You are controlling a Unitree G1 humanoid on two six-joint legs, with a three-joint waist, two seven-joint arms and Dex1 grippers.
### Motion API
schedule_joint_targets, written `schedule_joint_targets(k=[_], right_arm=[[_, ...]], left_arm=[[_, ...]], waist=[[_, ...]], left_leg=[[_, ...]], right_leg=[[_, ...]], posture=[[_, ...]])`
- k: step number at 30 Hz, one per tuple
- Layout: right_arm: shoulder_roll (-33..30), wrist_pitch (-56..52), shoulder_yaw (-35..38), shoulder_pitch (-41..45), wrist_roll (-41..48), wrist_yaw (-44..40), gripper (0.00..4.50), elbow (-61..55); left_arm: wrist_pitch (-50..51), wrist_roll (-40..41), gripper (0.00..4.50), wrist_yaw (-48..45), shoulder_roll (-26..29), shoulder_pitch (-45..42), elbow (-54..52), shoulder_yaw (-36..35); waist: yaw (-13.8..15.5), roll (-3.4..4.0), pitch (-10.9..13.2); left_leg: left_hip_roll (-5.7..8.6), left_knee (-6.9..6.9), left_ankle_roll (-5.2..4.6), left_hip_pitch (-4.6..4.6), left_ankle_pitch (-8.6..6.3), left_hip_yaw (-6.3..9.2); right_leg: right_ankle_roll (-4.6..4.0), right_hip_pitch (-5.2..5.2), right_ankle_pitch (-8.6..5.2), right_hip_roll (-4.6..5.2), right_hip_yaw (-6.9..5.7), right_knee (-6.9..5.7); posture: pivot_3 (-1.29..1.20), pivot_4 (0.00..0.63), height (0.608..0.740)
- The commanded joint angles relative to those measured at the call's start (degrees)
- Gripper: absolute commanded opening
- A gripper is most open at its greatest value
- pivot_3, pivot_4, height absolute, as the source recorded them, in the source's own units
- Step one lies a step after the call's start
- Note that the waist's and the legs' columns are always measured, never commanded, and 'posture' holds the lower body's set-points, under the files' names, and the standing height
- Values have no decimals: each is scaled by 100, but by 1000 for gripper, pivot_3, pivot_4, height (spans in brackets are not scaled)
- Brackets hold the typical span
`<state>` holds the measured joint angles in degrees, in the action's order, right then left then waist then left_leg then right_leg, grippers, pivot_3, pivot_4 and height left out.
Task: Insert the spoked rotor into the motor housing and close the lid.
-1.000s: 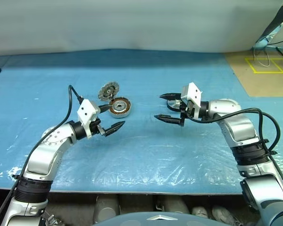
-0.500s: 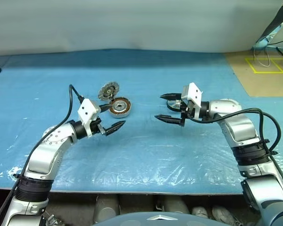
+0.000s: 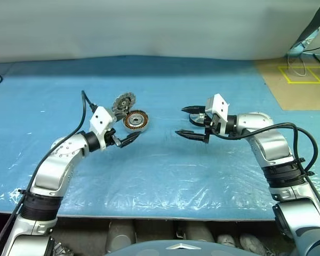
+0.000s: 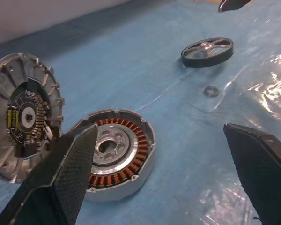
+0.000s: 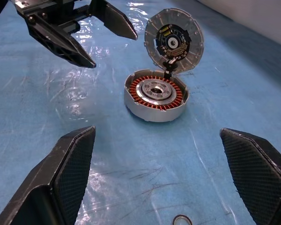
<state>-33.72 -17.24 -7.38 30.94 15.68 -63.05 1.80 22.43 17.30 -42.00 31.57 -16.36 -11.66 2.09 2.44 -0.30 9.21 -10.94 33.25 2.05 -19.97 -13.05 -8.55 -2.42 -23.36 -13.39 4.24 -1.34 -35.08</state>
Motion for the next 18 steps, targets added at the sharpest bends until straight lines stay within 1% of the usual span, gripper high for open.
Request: schedule_joint_targets(k=[1,4,7,9,11,12,14,16,18], right_arm=[[-30,75,81,101,20,4,4486,-65],[-6,95,68,132,3,23,4486,-33],[33,105,60,127,-6,62,4486,-44],[68,113,40,110,-22,98,4486,-62],[88,123,44,54,-21,134,4486,-110],[100,128,54,29,-19,162,4486,-125],[124,135,59,6,-27,205,4486,-138],[152,136,56,-32,-35,259,4486,-167],[182,124,60,-105,-23,311,4486,-246]], left_arm=[[-320,-576,4500,-188,315,-442,-39,370],[-676,-1102,4500,-483,592,-948,271,784],[-971,-1437,4500,-840,735,-1443,698,1106],[-1026,-1630,4500,-944,697,-1846,1088,1257],[-620,-1790,4500,-1089,558,-2413,1507,1470],[-642,-1937,4500,-1230,537,-2661,1714,1632],[-711,-2115,4500,-1413,512,-2937,1995,1805],[-515,-2209,4500,-1716,479,-3246,2320,1973],[-598,-2334,4500,-2112,477,-3542,2671,2178]], waist=[[3,0,0],[6,0,0],[5,0,0],[2,0,0],[7,0,0],[9,0,0],[14,0,0],[9,0,0],[1,0,0]], left_leg=[[0,0,0,-1,0,0],[1,0,-1,0,1,1],[3,2,-3,1,2,1],[4,2,-2,1,4,1],[5,4,0,0,6,1],[11,5,0,-1,10,1],[13,6,1,-2,12,2],[13,6,2,-4,12,2],[13,4,2,-8,13,0]], right_leg=[[0,0,0,0,0,0],[0,-2,0,0,-1,0],[0,-3,0,2,0,-4],[0,-3,0,2,1,-6],[0,-6,0,2,0,-13],[0,-10,0,2,1,-19],[-1,-11,0,2,2,-24],[-1,-9,0,3,4,-25],[-1,-11,0,3,5,-24]], posture=[[0,150,740],[0,150,740],[0,150,740],[0,150,740],[0,150,740],[0,150,740],[0,150,740],[0,150,740],[0,150,740]])
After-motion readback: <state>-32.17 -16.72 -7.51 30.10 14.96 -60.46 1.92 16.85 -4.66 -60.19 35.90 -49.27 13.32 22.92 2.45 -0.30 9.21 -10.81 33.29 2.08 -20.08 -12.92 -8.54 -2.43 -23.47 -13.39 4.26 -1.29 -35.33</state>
